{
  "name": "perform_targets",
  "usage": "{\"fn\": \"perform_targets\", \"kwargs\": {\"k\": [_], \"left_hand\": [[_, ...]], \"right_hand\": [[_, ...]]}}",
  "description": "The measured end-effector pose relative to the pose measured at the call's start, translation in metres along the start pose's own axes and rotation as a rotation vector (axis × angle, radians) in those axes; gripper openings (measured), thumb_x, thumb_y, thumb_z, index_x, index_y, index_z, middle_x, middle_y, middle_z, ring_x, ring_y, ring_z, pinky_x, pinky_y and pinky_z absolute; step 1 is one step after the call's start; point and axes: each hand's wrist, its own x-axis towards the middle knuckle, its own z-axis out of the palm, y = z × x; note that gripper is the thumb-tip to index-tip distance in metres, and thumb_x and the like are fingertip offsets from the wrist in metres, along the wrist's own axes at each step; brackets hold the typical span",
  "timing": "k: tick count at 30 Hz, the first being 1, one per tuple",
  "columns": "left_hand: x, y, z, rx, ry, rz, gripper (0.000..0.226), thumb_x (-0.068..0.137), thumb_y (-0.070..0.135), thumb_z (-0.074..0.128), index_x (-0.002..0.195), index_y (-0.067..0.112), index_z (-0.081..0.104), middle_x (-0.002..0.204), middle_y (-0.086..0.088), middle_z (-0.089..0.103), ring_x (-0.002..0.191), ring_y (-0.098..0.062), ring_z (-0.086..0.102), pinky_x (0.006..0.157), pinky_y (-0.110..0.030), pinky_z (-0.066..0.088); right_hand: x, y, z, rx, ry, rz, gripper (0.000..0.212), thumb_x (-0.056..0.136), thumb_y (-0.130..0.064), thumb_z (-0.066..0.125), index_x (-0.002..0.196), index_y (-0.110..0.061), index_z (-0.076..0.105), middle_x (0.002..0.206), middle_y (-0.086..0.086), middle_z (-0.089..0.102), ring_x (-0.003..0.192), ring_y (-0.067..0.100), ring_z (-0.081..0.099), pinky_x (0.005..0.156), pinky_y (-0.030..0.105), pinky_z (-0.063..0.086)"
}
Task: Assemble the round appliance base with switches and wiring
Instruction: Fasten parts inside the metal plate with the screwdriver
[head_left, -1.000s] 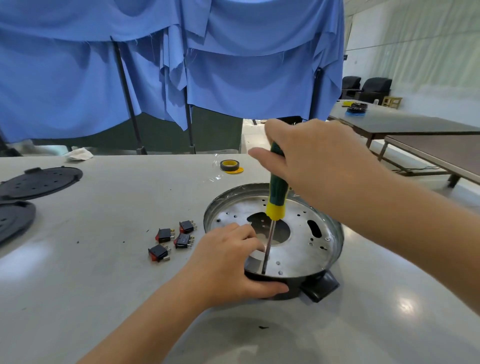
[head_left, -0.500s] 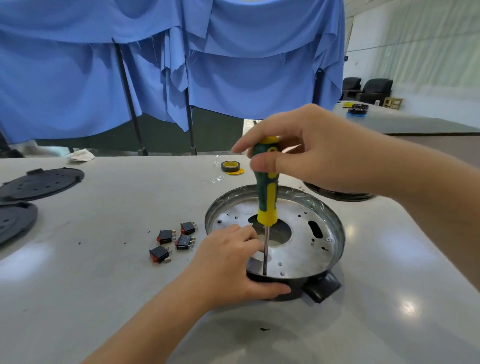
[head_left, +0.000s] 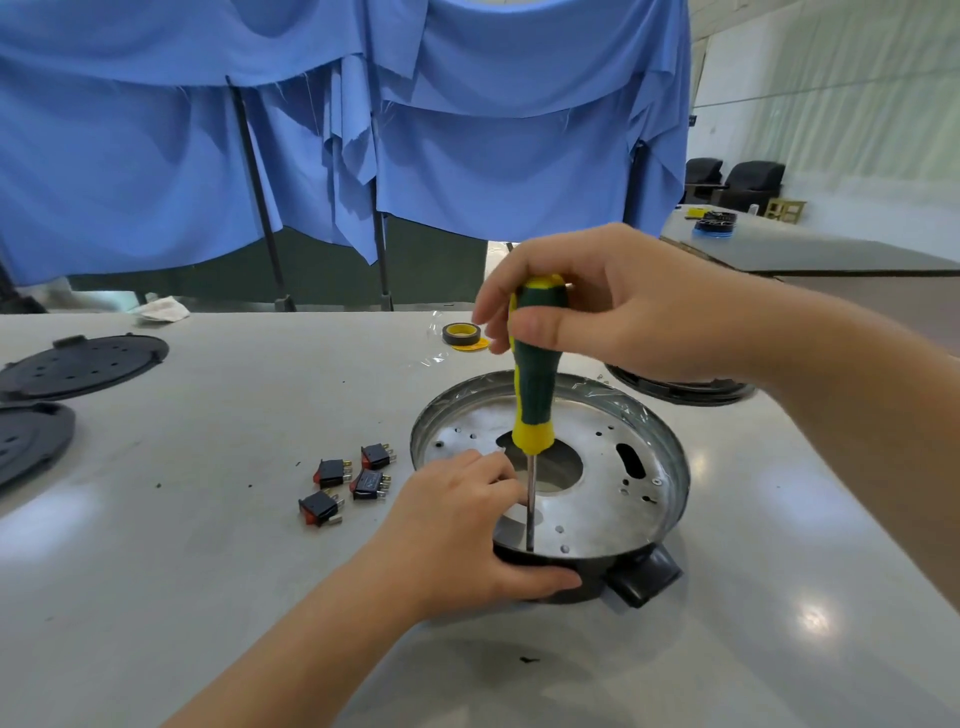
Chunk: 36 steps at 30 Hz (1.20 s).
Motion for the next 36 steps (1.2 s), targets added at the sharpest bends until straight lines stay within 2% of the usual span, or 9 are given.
{"fn": "perform_targets", "kwargs": {"k": [3, 9, 12, 15, 19, 24, 28, 33, 36], "left_hand": [[0.0, 0.0, 0.001, 0.014, -0.016, 0.003, 0.075, 0.064, 0.09, 0.04, 0.097, 0.029, 0.07, 0.092, 0.016, 0.059, 0.083, -0.007, 0.053, 0.074, -0.026, 0.046], [0.001, -0.002, 0.003, 0.012, -0.013, 0.001, 0.077, 0.064, 0.091, 0.04, 0.1, 0.03, 0.069, 0.093, 0.018, 0.058, 0.083, -0.004, 0.051, 0.073, -0.024, 0.046], [0.001, -0.002, 0.003, 0.012, -0.022, 0.002, 0.079, 0.064, 0.092, 0.038, 0.102, 0.03, 0.069, 0.094, 0.018, 0.058, 0.083, -0.004, 0.051, 0.073, -0.023, 0.045], [0.0, -0.001, 0.002, 0.013, -0.019, 0.001, 0.075, 0.065, 0.09, 0.04, 0.099, 0.031, 0.069, 0.092, 0.018, 0.058, 0.081, -0.005, 0.05, 0.07, -0.02, 0.039], [0.0, -0.001, 0.001, 0.021, -0.026, 0.007, 0.074, 0.065, 0.09, 0.041, 0.1, 0.031, 0.069, 0.094, 0.017, 0.059, 0.082, -0.005, 0.05, 0.069, -0.02, 0.036], [0.0, -0.001, 0.001, 0.026, -0.008, 0.016, 0.07, 0.066, 0.088, 0.044, 0.093, 0.029, 0.069, 0.089, 0.016, 0.059, 0.077, -0.006, 0.048, 0.065, -0.02, 0.033], [0.0, -0.001, 0.002, 0.022, 0.0, 0.013, 0.069, 0.066, 0.087, 0.046, 0.094, 0.028, 0.07, 0.088, 0.015, 0.059, 0.076, -0.006, 0.049, 0.066, -0.022, 0.04], [0.0, 0.0, 0.002, 0.002, -0.024, -0.008, 0.077, 0.065, 0.089, 0.042, 0.103, 0.029, 0.069, 0.095, 0.016, 0.06, 0.084, -0.006, 0.052, 0.075, -0.026, 0.046], [0.0, 0.0, 0.002, 0.009, -0.025, -0.01, 0.077, 0.065, 0.09, 0.041, 0.103, 0.029, 0.069, 0.094, 0.016, 0.06, 0.084, -0.006, 0.053, 0.076, -0.026, 0.046]], "right_hand": [[0.002, 0.002, 0.006, -0.295, 0.176, 0.015, 0.02, 0.091, -0.044, 0.055, 0.088, -0.027, 0.066, 0.074, -0.007, 0.063, 0.067, 0.007, 0.06, 0.064, 0.015, 0.047], [0.001, -0.002, 0.016, -1.139, 0.343, 0.187, 0.061, 0.091, -0.065, 0.015, 0.067, -0.016, 0.043, 0.056, -0.001, 0.042, 0.048, 0.016, 0.04, 0.048, 0.027, 0.025], [-0.003, 0.0, 0.012, -0.927, 0.207, 0.138, 0.044, 0.1, -0.046, 0.023, 0.089, -0.017, 0.053, 0.081, 0.0, 0.052, 0.071, 0.017, 0.049, 0.061, 0.032, 0.038], [-0.005, -0.002, -0.002, -0.25, -0.032, 0.211, 0.033, 0.102, -0.018, 0.034, 0.129, -0.03, 0.049, 0.119, -0.011, 0.049, 0.107, 0.002, 0.049, 0.083, 0.009, 0.039], [-0.008, 0.002, -0.017, 0.019, -0.174, 0.098, 0.043, 0.097, -0.007, 0.047, 0.131, -0.034, 0.052, 0.121, -0.017, 0.061, 0.118, 0.0, 0.054, 0.098, 0.021, 0.046], [-0.003, 0.0, -0.008, -0.196, 0.063, 0.039, 0.016, 0.085, -0.036, 0.066, 0.101, -0.037, 0.067, 0.084, -0.009, 0.069, 0.078, 0.005, 0.068, 0.081, 0.03, 0.056], [0.001, -0.007, 0.002, -0.623, 0.224, 0.082, 0.042, 0.079, -0.066, 0.054, 0.076, -0.025, 0.061, 0.059, -0.004, 0.057, 0.054, 0.014, 0.052, 0.057, 0.03, 0.048], [0.007, -0.01, 0.018, -0.987, 0.426, 0.175, 0.063, 0.089, -0.069, 0.033, 0.056, -0.015, 0.038, 0.048, 0.0, 0.037, 0.044, 0.016, 0.035, 0.047, 0.027, 0.025], [0.006, -0.003, 0.017, -0.921, 0.308, 0.174, 0.05, 0.093, -0.062, 0.029, 0.075, -0.019, 0.047, 0.061, -0.001, 0.05, 0.053, 0.014, 0.045, 0.049, 0.029, 0.031]]}}
